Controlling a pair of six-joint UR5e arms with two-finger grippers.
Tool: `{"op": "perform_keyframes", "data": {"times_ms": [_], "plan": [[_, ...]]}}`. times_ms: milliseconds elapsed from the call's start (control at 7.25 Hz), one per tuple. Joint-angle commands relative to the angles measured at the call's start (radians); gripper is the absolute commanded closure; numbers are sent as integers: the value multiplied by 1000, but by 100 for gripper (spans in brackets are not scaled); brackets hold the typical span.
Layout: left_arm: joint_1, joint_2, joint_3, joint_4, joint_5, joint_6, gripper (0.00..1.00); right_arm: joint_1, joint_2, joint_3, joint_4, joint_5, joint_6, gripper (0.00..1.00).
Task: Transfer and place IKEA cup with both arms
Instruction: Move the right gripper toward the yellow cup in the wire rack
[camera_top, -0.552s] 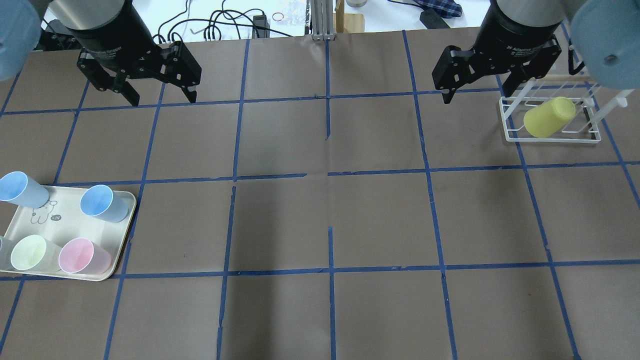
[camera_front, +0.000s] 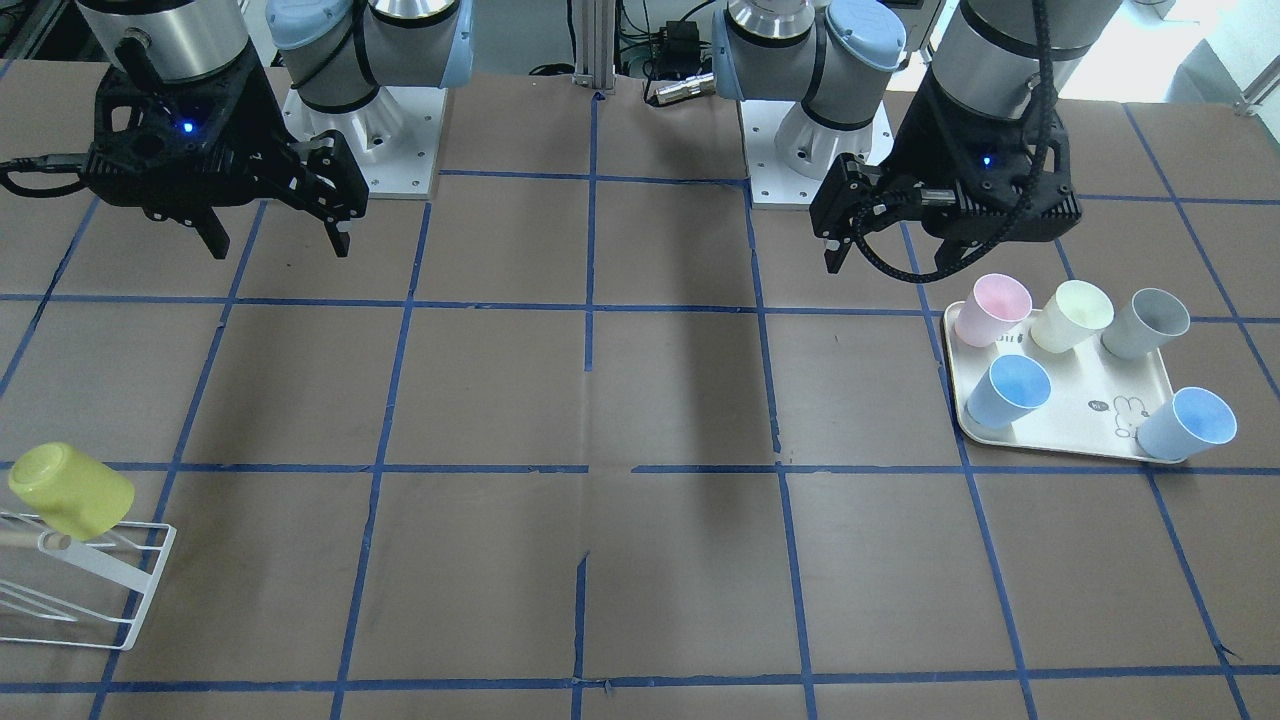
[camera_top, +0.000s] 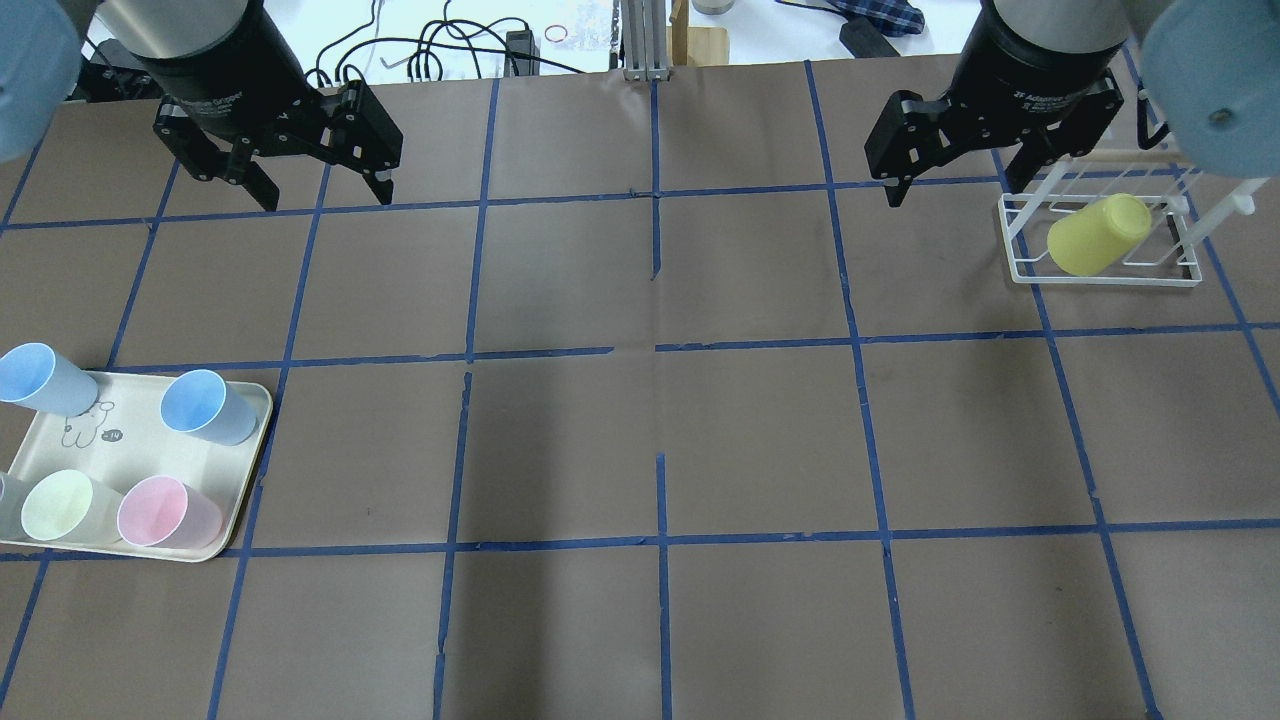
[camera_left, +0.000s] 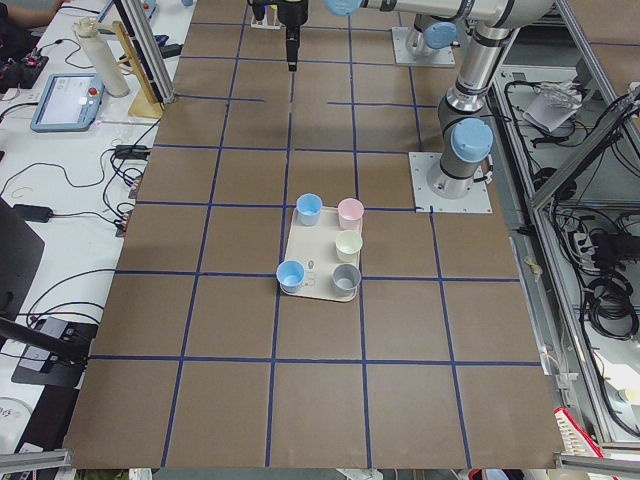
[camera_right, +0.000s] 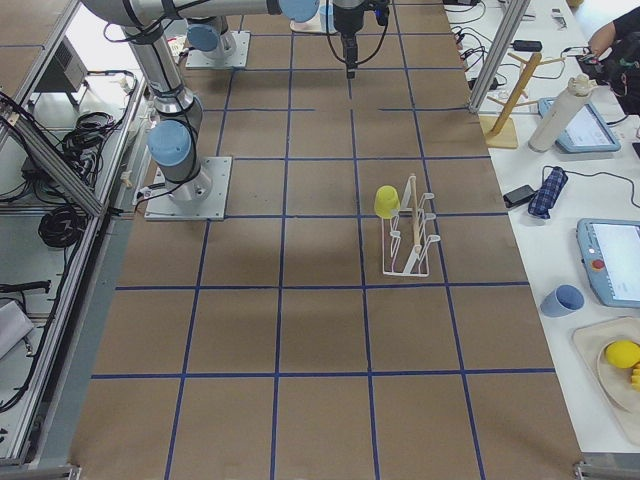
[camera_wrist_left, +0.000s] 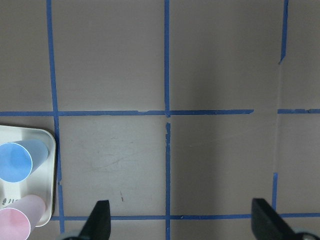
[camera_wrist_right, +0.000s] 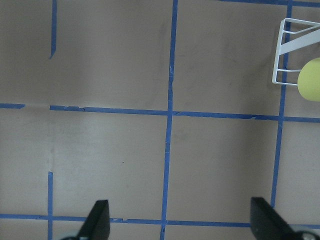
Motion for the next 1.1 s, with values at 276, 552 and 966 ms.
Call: {"op": "perform_keyframes", "data": {"times_ms": [276, 552, 966], "plan": [[1, -4, 0, -9, 4, -5, 0, -109, 6, -6, -11, -1, -95, 0], [3, -2, -5, -9, 2, -5, 0, -235, 6, 0, -14, 8, -308, 0], [3, -4, -6, -9, -4, -5, 0, -432, 18, 8, -46, -1, -508, 0]]}}
